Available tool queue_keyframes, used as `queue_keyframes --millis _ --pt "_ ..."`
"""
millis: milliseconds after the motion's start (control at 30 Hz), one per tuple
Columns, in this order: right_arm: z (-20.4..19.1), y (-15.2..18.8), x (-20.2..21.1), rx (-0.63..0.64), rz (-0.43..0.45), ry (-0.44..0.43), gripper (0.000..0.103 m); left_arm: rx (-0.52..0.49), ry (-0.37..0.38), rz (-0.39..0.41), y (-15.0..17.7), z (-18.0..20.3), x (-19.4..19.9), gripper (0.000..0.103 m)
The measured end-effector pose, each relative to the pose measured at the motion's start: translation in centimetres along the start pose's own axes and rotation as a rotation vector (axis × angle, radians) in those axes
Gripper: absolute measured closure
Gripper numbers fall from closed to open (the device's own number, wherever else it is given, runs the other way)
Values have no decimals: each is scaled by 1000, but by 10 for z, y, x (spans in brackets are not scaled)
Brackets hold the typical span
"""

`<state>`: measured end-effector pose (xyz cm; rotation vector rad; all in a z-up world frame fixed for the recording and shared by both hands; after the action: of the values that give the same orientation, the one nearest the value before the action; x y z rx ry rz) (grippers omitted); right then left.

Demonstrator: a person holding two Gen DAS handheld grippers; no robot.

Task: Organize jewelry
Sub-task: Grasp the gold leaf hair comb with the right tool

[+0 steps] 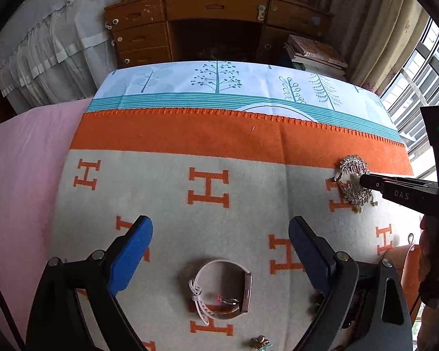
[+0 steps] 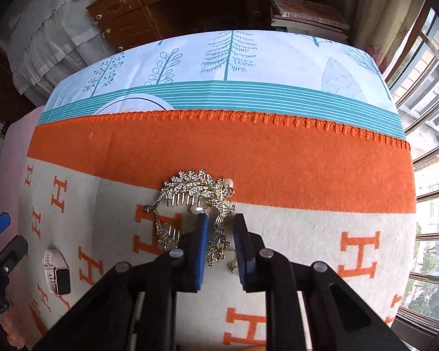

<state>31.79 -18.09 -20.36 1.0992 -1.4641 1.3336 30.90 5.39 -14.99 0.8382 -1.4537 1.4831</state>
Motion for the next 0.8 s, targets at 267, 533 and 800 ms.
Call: queue_keyframes --millis 267,533,800 --pt "-5 7 16 18 45 -48 95 -33 -9 -3 16 2 12 10" --pt "-1 40 85 -12 161 -190 95 -110 7 5 60 17 43 10" --pt "3 94 154 -12 279 -309 95 -139 11 8 115 27 72 10"
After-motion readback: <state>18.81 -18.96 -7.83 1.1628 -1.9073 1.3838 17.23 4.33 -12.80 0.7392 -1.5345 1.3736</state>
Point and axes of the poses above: each gripper's, at about its wrist camera, not at the fingertips, and x roughly against the way its jaws point, z to its right, y to its underside, the point moved 5 cm from there along -x, roughly the way its jaws point, and after that the axes turned 3 degrees about y, right-handed, at the moved point
